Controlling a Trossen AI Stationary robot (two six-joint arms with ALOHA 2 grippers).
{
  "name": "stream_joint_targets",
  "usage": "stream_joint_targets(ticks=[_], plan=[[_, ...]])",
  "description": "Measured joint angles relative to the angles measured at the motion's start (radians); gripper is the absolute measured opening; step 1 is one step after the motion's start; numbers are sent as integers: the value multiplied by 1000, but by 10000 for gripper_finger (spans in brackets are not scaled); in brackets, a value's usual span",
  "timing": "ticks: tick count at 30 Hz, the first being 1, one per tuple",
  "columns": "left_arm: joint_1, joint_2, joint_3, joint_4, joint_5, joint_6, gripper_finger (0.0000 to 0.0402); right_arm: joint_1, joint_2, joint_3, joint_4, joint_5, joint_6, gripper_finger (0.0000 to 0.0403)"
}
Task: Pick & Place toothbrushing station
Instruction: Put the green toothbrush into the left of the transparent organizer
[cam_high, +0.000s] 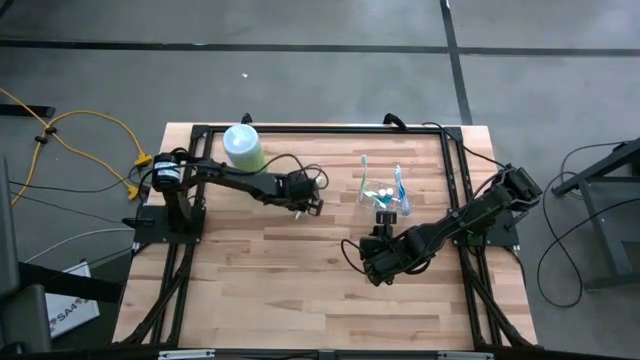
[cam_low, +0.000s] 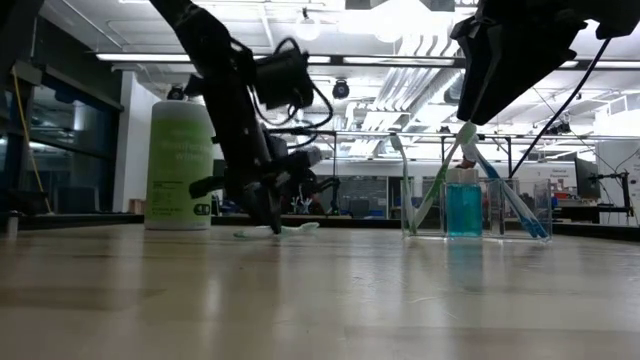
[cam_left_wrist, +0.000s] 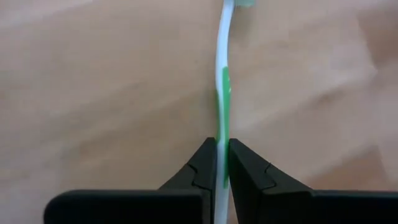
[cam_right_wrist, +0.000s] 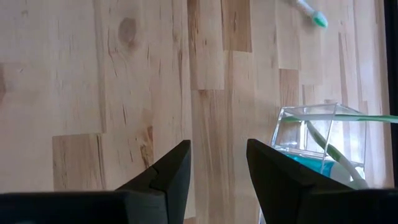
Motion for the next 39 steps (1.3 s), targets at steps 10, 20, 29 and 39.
stream_joint_targets(ticks=[10, 20, 29, 39], plan=[[-90, -42, 2, 165, -95, 108, 7, 0, 0, 0, 0, 0, 0, 149], [-197, -60, 3, 221, -151, 185, 6, 0, 0, -18, 10, 1, 74, 149], [-371, -191, 4, 229, -304, 345, 5, 26, 1, -92, 16, 120, 260, 149], [-593, -251, 5, 447, -442, 670, 5, 164, 1, -92, 105, 546, 416, 149]])
